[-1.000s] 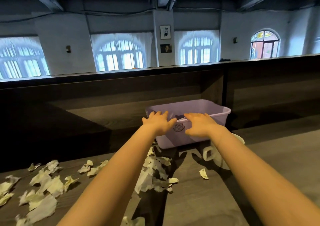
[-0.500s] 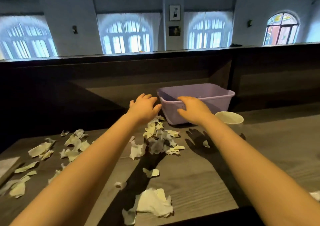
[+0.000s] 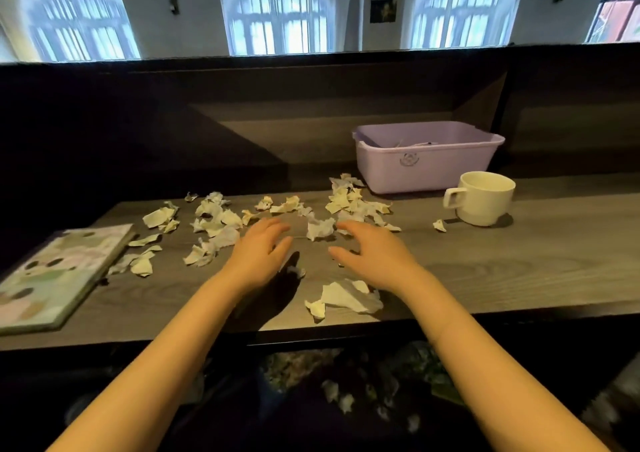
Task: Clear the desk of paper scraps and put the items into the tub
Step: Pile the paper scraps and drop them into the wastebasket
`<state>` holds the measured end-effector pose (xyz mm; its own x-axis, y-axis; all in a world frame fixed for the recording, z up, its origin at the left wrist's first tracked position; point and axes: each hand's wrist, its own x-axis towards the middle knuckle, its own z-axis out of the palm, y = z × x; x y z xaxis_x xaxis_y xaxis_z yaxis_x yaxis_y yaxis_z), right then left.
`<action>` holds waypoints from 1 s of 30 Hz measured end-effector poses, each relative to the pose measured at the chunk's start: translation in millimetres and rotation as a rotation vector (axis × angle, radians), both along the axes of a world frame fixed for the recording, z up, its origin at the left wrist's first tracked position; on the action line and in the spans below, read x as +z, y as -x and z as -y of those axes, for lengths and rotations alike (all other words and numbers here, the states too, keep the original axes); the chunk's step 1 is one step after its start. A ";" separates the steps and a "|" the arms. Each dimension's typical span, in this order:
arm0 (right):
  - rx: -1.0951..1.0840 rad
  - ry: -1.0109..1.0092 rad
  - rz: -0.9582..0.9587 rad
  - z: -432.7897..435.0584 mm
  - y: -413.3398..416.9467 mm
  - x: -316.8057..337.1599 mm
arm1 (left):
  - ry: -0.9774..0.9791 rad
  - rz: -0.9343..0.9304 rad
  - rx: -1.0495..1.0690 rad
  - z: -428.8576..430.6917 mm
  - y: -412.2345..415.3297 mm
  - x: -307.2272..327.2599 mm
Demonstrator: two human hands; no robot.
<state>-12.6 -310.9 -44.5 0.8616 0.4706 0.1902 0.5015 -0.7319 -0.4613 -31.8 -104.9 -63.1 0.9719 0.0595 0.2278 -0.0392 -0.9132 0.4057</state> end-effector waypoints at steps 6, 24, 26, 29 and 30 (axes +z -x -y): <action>0.148 0.249 -0.099 -13.9 28.0 -38.0 | -0.108 -0.071 0.101 -10.7 26.2 -30.1; 0.079 0.228 0.168 -116.1 -44.8 -44.5 | -0.124 -0.135 0.218 -59.1 -0.8 -27.7; 0.060 0.157 0.219 -112.4 -44.7 -44.7 | -0.099 -0.072 0.198 -55.6 -4.7 -27.7; 0.041 0.017 0.248 -102.7 -42.8 -40.8 | -0.081 0.024 0.192 -46.2 -8.2 -27.6; 0.003 -0.049 0.249 -98.5 -43.3 -37.3 | -0.077 0.037 0.178 -41.4 -9.4 -27.8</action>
<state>30.7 -212.4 -81.8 0.7839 0.4583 0.4189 0.6064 -0.7098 -0.3583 -22.4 -63.5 -91.0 0.9384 0.2109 0.2736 0.1122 -0.9351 0.3361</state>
